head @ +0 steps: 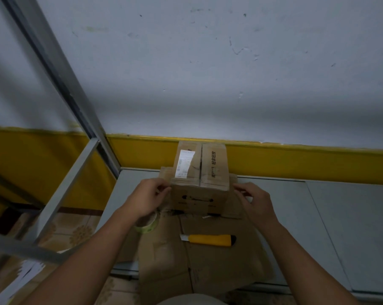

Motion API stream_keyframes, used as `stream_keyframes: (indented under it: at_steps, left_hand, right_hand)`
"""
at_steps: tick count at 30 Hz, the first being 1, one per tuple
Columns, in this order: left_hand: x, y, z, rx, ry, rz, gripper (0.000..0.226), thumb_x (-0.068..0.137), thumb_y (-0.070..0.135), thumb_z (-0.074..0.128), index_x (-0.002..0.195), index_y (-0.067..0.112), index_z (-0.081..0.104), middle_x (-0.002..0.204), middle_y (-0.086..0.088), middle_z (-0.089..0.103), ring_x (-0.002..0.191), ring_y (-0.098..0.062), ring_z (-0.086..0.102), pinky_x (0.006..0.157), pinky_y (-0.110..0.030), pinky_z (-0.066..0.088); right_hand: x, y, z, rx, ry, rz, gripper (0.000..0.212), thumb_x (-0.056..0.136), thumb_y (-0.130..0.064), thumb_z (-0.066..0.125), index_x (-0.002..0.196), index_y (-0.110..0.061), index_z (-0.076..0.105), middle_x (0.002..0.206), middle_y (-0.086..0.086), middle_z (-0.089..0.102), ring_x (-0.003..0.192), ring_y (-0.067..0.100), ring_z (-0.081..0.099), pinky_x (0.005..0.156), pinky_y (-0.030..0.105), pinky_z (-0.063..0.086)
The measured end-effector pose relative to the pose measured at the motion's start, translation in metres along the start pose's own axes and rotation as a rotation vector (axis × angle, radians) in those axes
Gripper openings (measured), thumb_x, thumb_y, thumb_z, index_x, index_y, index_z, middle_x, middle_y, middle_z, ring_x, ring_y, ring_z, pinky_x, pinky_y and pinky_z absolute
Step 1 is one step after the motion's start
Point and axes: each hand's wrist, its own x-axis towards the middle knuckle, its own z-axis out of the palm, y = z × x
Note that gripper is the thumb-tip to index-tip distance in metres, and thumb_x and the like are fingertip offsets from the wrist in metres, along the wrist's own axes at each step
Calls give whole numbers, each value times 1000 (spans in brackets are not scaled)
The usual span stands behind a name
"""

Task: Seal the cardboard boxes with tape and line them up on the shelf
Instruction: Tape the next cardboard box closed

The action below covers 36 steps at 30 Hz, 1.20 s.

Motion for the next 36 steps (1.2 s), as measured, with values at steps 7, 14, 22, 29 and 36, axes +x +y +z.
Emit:
stream_keyframes:
  at_steps: [7,14,22,29,36]
  left_hand:
    - [20,1,-15,21,-124,-64,13,100,29,71,90,26,79,93,14,73,90,-1,65,88,-37,59]
    - [36,4,-36,263,-259,62,19,97,42,73,105,29,83,121,12,74,109,-12,68,93,-38,57]
    - [46,3,-45,371,-170,156,13,84,48,83,89,38,76,90,25,62,87,-3,61,77,-35,55]
    - [64,7,-50,323,-282,180,37,80,37,90,69,46,56,73,25,59,70,3,56,65,-28,47]
    - [49,1,-54,-416,-501,-302,49,87,14,86,132,14,67,112,2,79,100,-13,77,83,-29,63]
  right_hand:
    - [25,-2,-9,-20,-180,-129,30,92,-17,77,121,-20,76,127,-8,68,117,7,63,99,25,52]
    - [25,-3,0,-100,-134,-200,30,83,-16,86,112,-17,80,119,-5,75,109,9,68,96,36,58]
    - [21,-2,10,-27,-51,-143,28,76,-13,90,103,-14,82,108,-1,78,101,6,70,91,28,58]
    - [15,-4,18,76,-49,0,28,79,-9,88,104,-18,79,109,-2,76,103,4,70,88,26,59]
    - [12,-19,20,264,-19,268,42,86,-33,83,125,-29,69,128,-16,63,116,-1,61,90,20,54]
